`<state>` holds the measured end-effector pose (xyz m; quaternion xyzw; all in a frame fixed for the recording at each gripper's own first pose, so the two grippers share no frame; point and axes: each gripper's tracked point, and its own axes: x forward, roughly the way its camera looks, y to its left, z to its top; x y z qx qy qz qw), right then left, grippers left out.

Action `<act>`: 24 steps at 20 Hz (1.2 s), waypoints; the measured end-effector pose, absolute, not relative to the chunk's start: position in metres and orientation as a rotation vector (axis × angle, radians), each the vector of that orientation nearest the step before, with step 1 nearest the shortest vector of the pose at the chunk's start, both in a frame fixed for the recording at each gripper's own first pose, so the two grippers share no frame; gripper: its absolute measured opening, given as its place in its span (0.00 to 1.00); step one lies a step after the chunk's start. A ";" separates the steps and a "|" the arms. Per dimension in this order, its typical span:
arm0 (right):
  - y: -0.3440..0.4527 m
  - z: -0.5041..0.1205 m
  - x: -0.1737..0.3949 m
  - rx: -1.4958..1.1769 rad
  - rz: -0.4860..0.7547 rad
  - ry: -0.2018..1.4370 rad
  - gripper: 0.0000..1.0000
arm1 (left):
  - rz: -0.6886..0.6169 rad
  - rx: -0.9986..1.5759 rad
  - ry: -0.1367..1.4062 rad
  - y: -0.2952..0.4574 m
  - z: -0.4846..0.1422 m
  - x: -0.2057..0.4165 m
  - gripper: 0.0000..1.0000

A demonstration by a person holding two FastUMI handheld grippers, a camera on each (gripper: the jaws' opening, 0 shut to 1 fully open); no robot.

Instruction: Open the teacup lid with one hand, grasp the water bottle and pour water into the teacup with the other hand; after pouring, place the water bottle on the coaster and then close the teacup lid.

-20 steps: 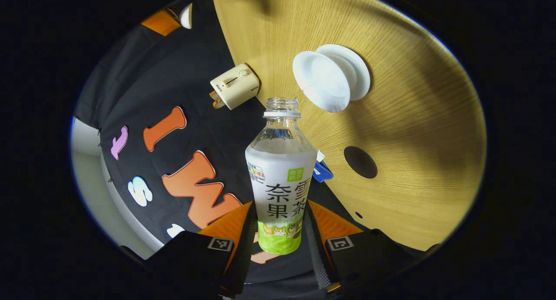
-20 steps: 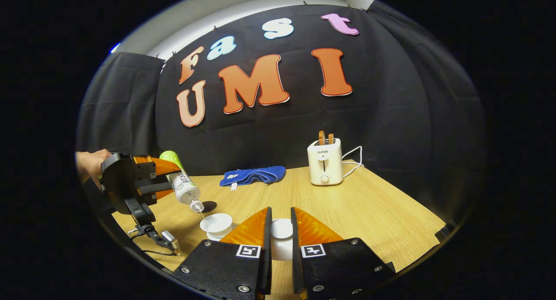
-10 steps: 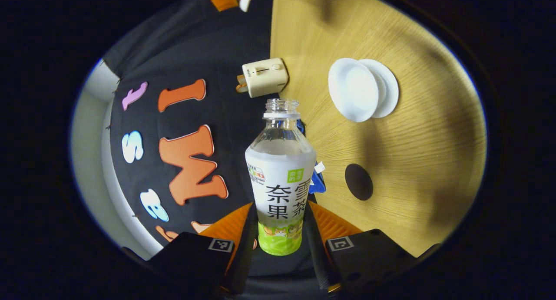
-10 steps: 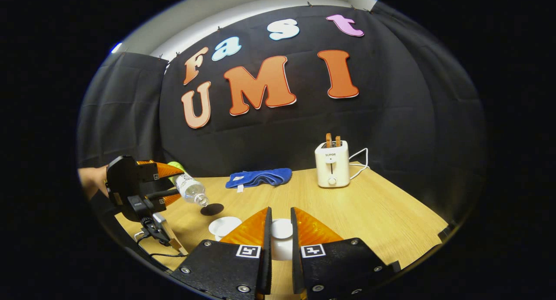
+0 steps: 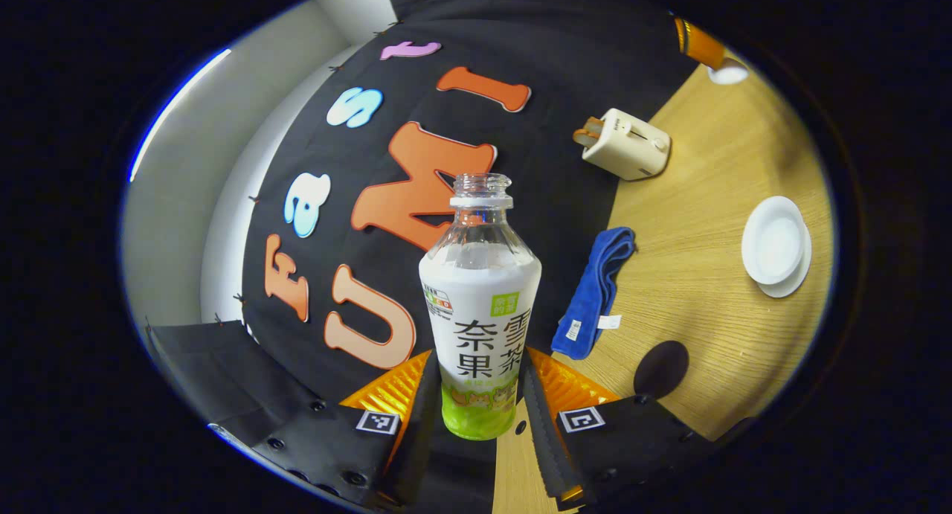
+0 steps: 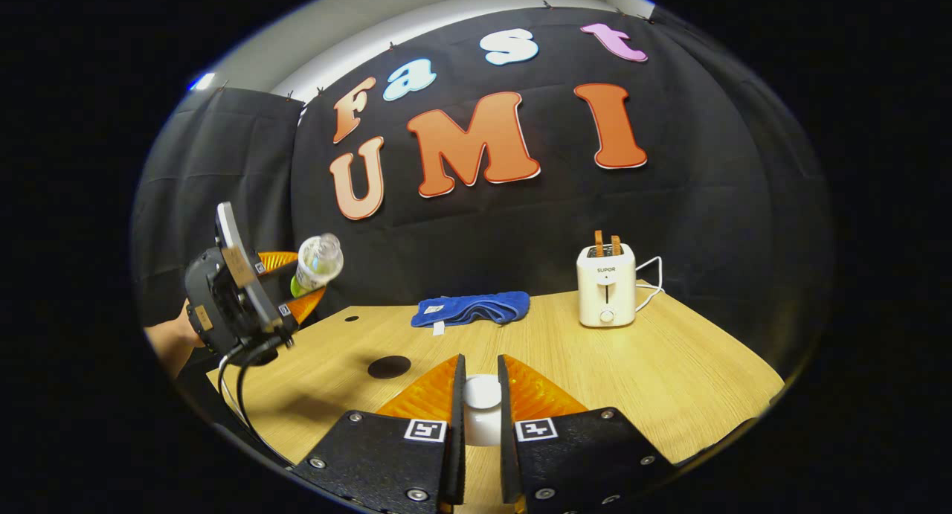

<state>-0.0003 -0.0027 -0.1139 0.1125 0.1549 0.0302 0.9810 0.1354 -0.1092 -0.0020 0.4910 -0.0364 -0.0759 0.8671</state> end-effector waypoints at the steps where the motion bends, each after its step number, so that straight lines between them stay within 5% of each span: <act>1: 0.003 -0.113 0.002 0.226 0.072 0.310 0.19 | -0.141 0.968 -0.084 -0.101 0.006 0.137 0.63; 5: 0.019 -0.113 0.010 0.235 0.099 0.312 0.19 | -0.084 0.611 -0.091 -0.072 0.031 0.144 0.63; 13: 0.038 -0.111 0.020 0.222 0.138 0.311 0.19 | -0.169 0.028 0.059 -0.077 -0.017 0.173 0.60; 24: 0.049 -0.124 0.029 0.207 0.152 0.339 0.19 | -0.234 -0.199 0.297 -0.100 -0.123 0.201 0.64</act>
